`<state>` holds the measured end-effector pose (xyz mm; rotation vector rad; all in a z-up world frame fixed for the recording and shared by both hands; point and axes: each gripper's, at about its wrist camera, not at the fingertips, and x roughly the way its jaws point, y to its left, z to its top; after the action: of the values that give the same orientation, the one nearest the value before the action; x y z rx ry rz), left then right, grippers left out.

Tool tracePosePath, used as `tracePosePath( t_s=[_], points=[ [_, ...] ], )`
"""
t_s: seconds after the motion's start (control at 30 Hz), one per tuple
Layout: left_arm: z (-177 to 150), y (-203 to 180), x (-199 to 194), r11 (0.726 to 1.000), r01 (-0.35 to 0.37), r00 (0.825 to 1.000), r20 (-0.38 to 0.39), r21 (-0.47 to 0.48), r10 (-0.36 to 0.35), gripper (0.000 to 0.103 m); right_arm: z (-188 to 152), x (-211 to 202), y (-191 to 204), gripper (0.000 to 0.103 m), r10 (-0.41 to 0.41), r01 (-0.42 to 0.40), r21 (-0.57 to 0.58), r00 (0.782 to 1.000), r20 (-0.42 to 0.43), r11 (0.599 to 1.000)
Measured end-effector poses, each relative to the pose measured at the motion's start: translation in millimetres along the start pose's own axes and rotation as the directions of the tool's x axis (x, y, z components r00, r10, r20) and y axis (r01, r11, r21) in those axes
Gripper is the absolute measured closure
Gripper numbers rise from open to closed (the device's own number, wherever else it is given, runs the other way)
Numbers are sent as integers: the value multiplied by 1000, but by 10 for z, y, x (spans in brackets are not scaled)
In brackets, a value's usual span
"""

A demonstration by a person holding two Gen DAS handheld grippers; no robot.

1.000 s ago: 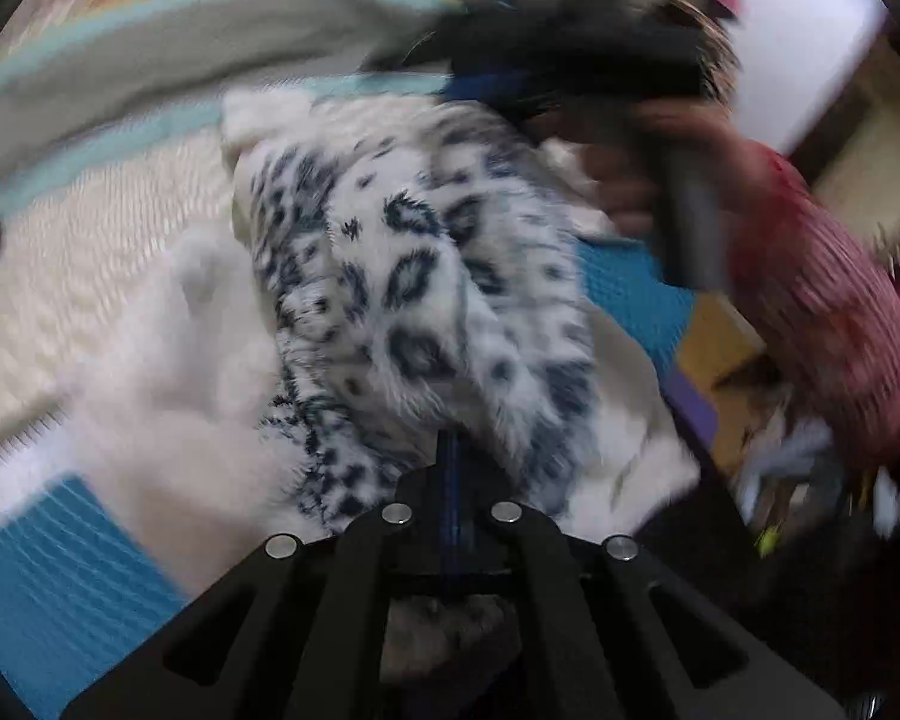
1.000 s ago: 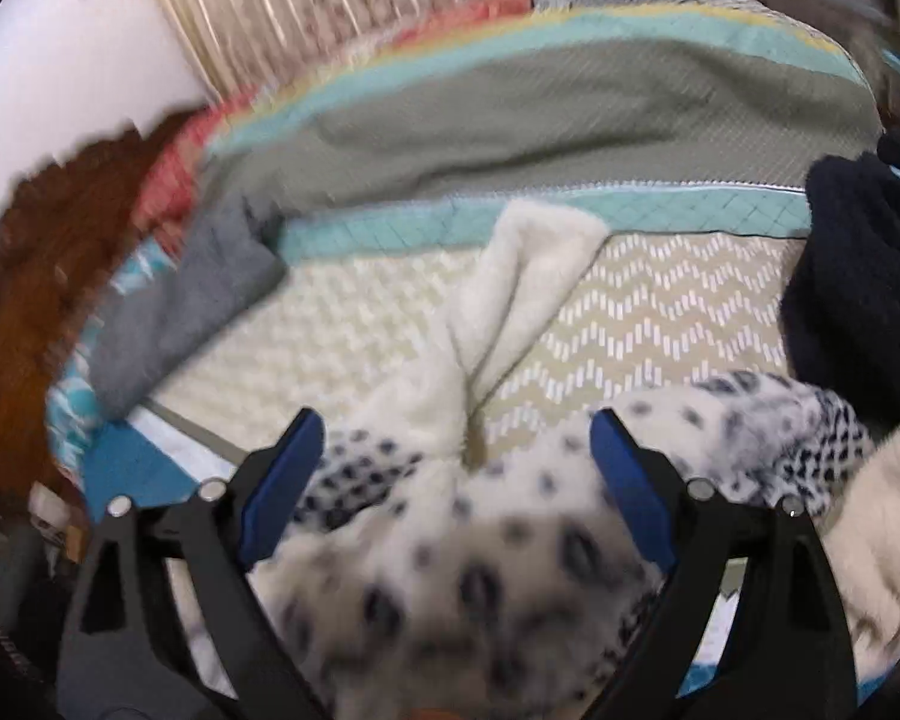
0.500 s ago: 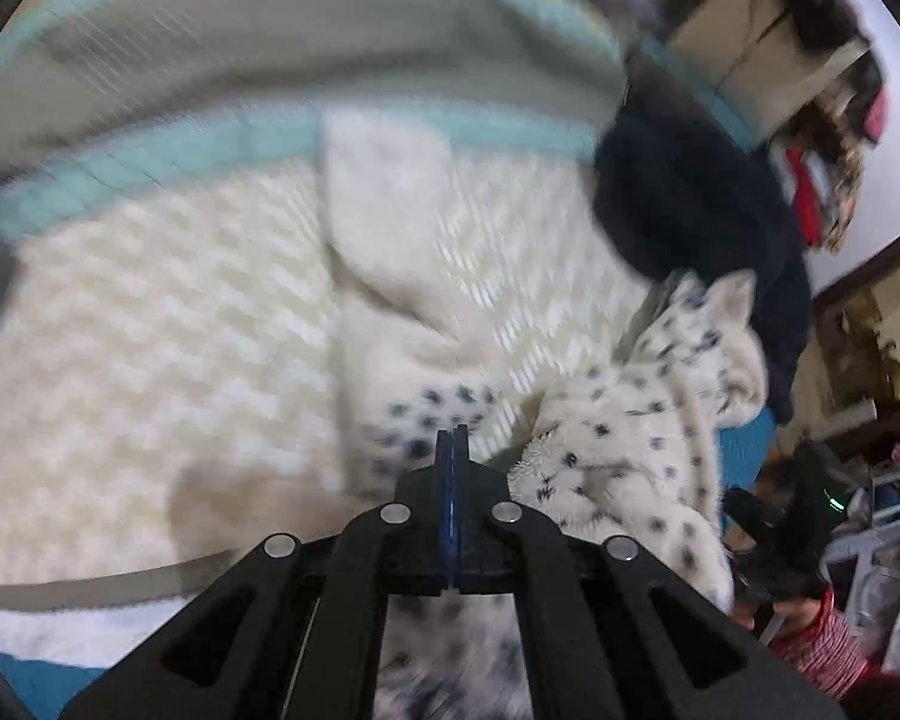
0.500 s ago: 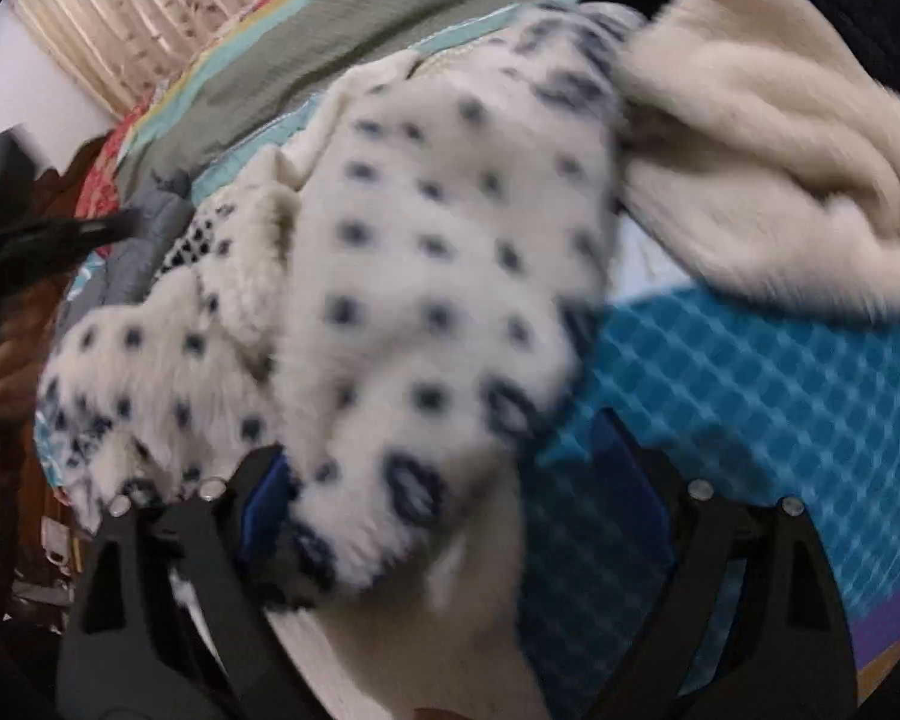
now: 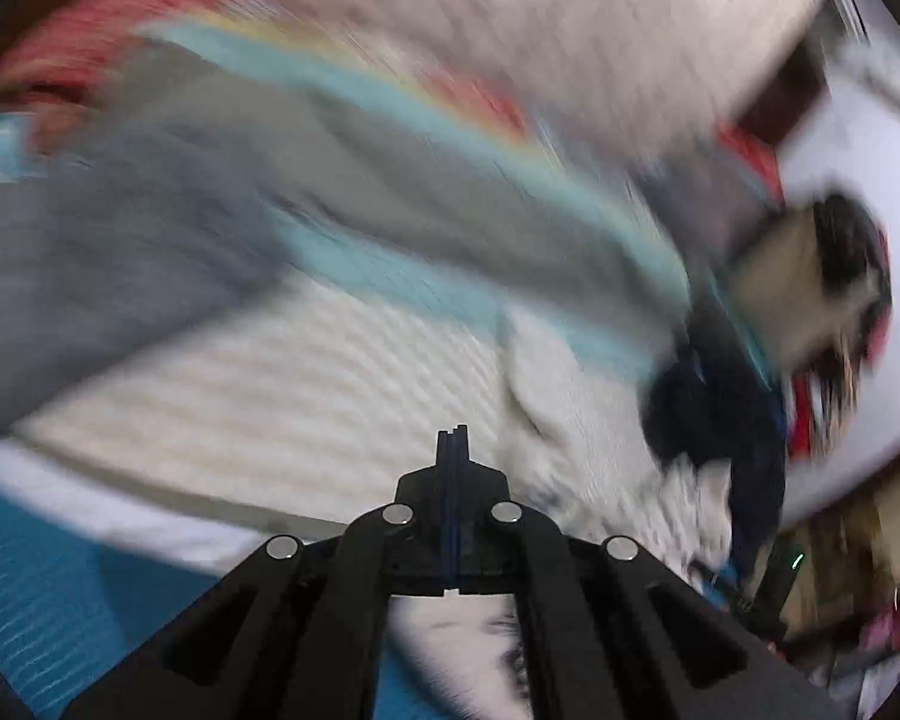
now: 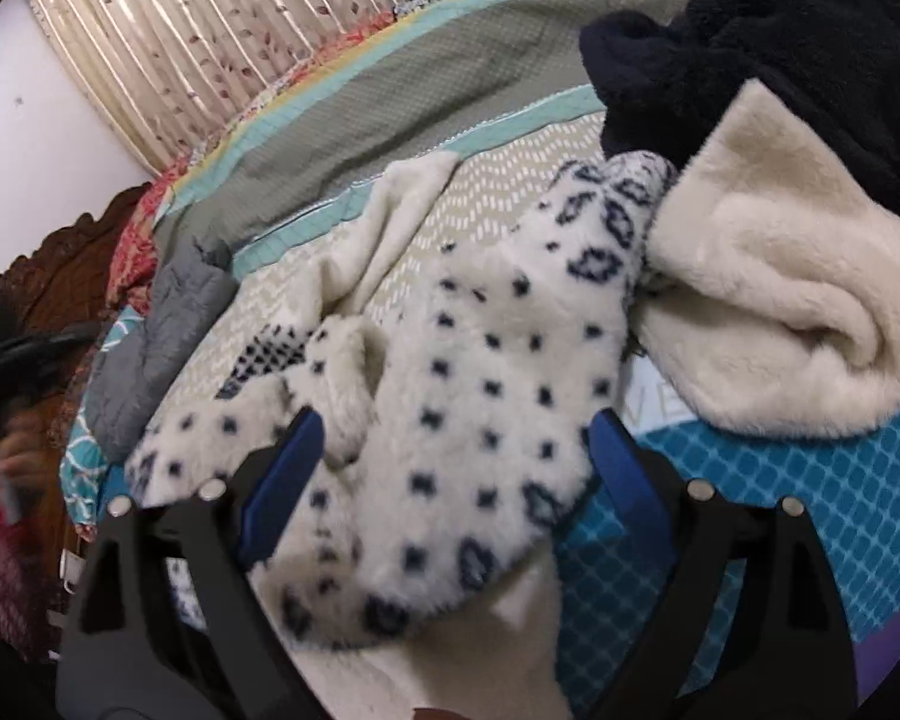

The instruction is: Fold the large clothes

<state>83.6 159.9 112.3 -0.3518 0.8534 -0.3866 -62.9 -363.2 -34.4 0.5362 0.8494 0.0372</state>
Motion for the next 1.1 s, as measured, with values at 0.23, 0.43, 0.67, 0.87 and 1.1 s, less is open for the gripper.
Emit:
tracePosePath(
  t_s=[0.23,0.43,0.67,0.87,1.1],
  points=[
    [-176,107,-373,988,-155,987,-32,19,156,77,432,82,823,16,82,-72,-117,993,83,991],
    [-446,-495,395,990,-35,982,-178,140,60,77,508,697,1518,16,113,-141,-221,984,-138,965],
    [-674,-1343,1930,955,114,870,-492,274,37,75,506,388,826,16,-175,179,-237,984,36,955],
    [-1118,-1562,2925,930,43,743,-634,364,213,75,454,562,197,18,-274,259,-164,959,-74,952],
    [-672,-1221,2139,955,-28,906,-396,296,149,77,461,27,103,92,-86,91,-49,992,96,995]
  ],
)
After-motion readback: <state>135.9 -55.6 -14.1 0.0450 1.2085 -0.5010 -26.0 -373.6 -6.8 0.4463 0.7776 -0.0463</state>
